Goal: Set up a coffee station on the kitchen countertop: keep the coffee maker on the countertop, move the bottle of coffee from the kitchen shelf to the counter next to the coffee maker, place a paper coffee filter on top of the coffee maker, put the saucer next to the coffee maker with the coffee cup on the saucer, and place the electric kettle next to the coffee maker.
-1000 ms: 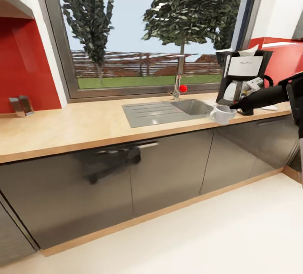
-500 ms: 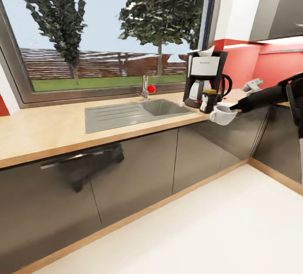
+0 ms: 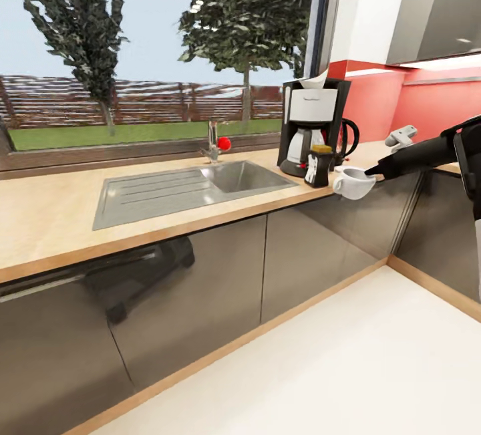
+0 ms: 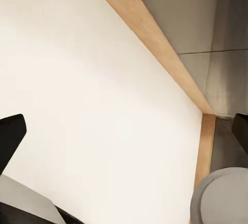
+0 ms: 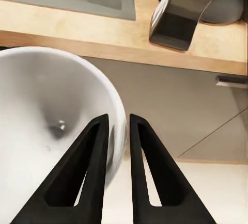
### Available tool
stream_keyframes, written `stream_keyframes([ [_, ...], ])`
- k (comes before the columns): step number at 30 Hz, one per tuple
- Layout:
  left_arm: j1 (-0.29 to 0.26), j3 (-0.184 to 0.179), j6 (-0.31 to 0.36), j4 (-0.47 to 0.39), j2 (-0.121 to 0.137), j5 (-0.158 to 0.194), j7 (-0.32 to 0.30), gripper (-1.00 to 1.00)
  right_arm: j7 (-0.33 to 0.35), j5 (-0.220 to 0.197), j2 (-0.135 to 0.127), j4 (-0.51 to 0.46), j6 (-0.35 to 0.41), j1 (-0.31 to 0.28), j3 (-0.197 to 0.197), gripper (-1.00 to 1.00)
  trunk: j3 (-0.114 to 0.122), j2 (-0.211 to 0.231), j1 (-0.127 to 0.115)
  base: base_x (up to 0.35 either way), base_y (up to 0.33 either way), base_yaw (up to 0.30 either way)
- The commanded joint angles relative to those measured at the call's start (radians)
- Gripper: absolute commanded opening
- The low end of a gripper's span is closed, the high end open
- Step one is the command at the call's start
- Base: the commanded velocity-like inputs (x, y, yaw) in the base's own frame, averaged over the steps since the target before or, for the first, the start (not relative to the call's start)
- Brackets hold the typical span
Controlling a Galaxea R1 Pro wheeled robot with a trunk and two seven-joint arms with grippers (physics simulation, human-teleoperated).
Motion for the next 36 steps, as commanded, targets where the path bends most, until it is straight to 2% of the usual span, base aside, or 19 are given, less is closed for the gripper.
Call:
stream_keyframes([
  [1, 0.001, -0.003, -0.002, -0.002, 0.000, 0.003, -0.001, 1.00, 0.011, 0.010, 0.000, -0.001, 0.009, -0.001, 0.001, -1.00, -0.001, 0.000, 0.000, 0.126, -0.044, -0.001],
  [11, 0.001, -0.003, -0.002, -0.002, 0.000, 0.003, -0.001, 1.00, 0.012, 0.009, 0.000, -0.001, 0.009, -0.001, 0.001, -1.00, -0.001, 0.000, 0.000, 0.062, -0.076, 0.000],
  [23, 0.001, -0.003, -0.001, -0.002, 0.000, 0.003, -0.001, 1.00, 0.012, 0.010, 0.000, 0.000, 0.009, -0.001, 0.001, -1.00, -0.001, 0.000, 0.000, 0.148, -0.265, 0.000],
  [36, 0.001, -0.003, -0.001, -0.002, 0.000, 0.003, -0.001, 1.00, 0.012, 0.009, 0.000, 0.000, 0.009, -0.001, 0.001, -1.00, -0.001, 0.000, 0.000, 0.232, -0.253, 0.000],
])
